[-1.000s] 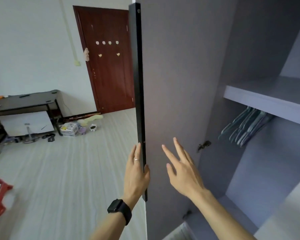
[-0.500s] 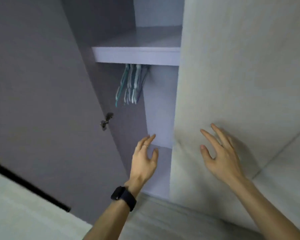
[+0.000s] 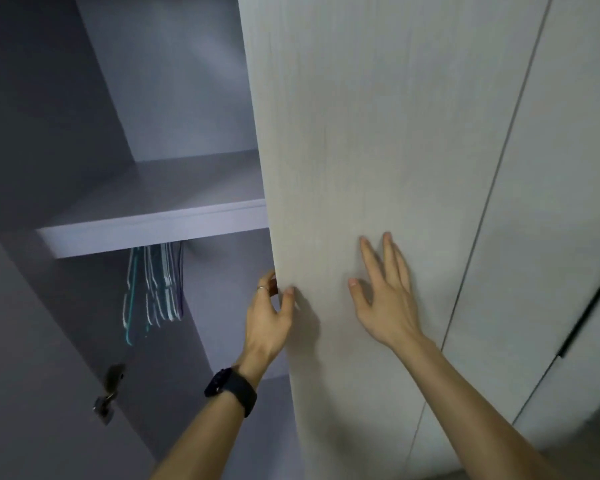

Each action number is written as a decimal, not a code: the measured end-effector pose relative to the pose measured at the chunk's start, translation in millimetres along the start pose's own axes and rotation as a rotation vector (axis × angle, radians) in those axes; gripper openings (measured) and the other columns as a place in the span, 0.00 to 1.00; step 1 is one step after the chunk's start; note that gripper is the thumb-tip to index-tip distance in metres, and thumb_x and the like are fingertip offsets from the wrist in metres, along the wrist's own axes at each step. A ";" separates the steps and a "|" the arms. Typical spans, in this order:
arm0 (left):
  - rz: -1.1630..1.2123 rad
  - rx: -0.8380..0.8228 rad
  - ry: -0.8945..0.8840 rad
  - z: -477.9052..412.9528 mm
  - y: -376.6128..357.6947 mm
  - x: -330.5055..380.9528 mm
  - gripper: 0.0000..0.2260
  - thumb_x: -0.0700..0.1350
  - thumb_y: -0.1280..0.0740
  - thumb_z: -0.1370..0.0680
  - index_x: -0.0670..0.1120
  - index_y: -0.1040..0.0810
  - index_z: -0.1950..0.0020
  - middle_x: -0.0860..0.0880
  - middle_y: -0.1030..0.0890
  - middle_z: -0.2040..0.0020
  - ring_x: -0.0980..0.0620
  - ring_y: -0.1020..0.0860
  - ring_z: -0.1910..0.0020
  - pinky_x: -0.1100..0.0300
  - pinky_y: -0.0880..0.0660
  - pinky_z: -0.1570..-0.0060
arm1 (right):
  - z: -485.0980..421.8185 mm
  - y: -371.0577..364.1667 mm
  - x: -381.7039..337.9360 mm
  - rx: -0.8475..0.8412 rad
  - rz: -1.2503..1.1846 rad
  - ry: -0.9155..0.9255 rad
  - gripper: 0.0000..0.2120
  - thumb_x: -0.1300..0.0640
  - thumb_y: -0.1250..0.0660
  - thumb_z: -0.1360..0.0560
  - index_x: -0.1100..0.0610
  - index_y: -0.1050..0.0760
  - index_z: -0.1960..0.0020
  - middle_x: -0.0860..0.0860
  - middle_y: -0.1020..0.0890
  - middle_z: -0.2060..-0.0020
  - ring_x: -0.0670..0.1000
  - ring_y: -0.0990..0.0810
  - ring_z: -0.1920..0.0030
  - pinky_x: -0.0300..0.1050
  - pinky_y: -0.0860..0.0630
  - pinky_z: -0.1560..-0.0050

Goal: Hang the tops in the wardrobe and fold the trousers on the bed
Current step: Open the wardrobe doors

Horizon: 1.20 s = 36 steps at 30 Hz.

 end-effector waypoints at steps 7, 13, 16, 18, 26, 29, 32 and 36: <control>0.140 0.081 0.044 -0.6 1.4 0.3 0.08 0.48 0.36 0.17 0.56 0.28 0.38 0.65 0.23 0.46 0.64 0.22 0.45 0.73 0.27 0.51 | 0.9 -21.1 2.2 -0.037 0.091 -0.017 0.35 0.48 0.45 0.15 0.40 0.67 0.20 0.46 0.74 0.22 0.49 0.72 0.22 0.63 0.50 0.21; 0.311 0.034 0.097 28.0 16.0 5.6 0.05 0.45 0.27 0.22 0.51 0.19 0.46 0.54 0.15 0.54 0.57 0.18 0.50 0.63 0.21 0.48 | 31.6 -12.6 11.5 -0.041 -0.001 0.029 0.37 0.44 0.39 0.18 0.40 0.60 0.18 0.46 0.65 0.19 0.47 0.63 0.19 0.52 0.49 0.21; 0.458 -0.027 0.094 59.8 15.5 17.8 0.08 0.46 0.25 0.25 0.48 0.17 0.48 0.51 0.13 0.54 0.53 0.16 0.51 0.66 0.21 0.51 | 84.4 -22.4 17.5 -0.092 -0.142 -0.029 0.36 0.44 0.37 0.18 0.38 0.56 0.19 0.40 0.61 0.19 0.35 0.57 0.22 0.31 0.48 0.27; 0.537 -0.086 0.093 83.3 9.5 25.2 0.10 0.47 0.24 0.28 0.47 0.16 0.48 0.51 0.13 0.54 0.54 0.15 0.51 0.65 0.21 0.51 | 129.6 -35.2 17.4 -0.127 -0.210 -0.097 0.37 0.43 0.36 0.19 0.36 0.55 0.19 0.36 0.59 0.20 0.31 0.54 0.23 0.23 0.46 0.32; 0.570 -0.279 0.035 143.2 -9.3 44.8 0.12 0.46 0.25 0.27 0.54 0.17 0.45 0.57 0.13 0.51 0.57 0.15 0.49 0.67 0.22 0.48 | 242.2 -49.8 4.0 -0.127 -0.266 -0.235 0.44 0.28 0.35 0.26 0.31 0.58 0.21 0.30 0.51 0.21 0.34 0.49 0.22 0.35 0.44 0.28; 0.531 -0.298 -0.039 159.0 -16.0 50.7 0.12 0.43 0.25 0.25 0.56 0.17 0.44 0.58 0.14 0.50 0.57 0.15 0.49 0.67 0.22 0.48 | 265.0 -41.7 1.6 -0.066 -0.263 -0.228 0.40 0.34 0.34 0.22 0.35 0.54 0.19 0.34 0.45 0.20 0.39 0.43 0.22 0.41 0.38 0.24; 0.517 -0.314 -0.118 178.2 -29.7 56.9 0.14 0.42 0.25 0.25 0.55 0.17 0.41 0.58 0.14 0.47 0.56 0.16 0.47 0.64 0.21 0.45 | 283.1 -30.9 6.0 -0.007 -0.237 -0.223 0.37 0.41 0.34 0.19 0.41 0.51 0.18 0.40 0.40 0.20 0.43 0.36 0.23 0.46 0.31 0.26; 0.465 -0.365 -0.335 200.7 -63.1 76.7 0.18 0.40 0.25 0.24 0.50 0.20 0.35 0.53 0.16 0.42 0.55 0.17 0.44 0.61 0.22 0.41 | 304.1 0.5 17.1 0.185 -0.096 -0.290 0.35 0.47 0.33 0.19 0.41 0.49 0.18 0.46 0.25 0.30 0.41 0.23 0.36 0.27 0.31 0.37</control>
Point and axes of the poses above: each hand's wrist, its own z-axis away from the middle knuckle, its own y-axis out of the back of the hand, x = y × z, the point moved 5 cm from there along -z, towards the middle knuckle
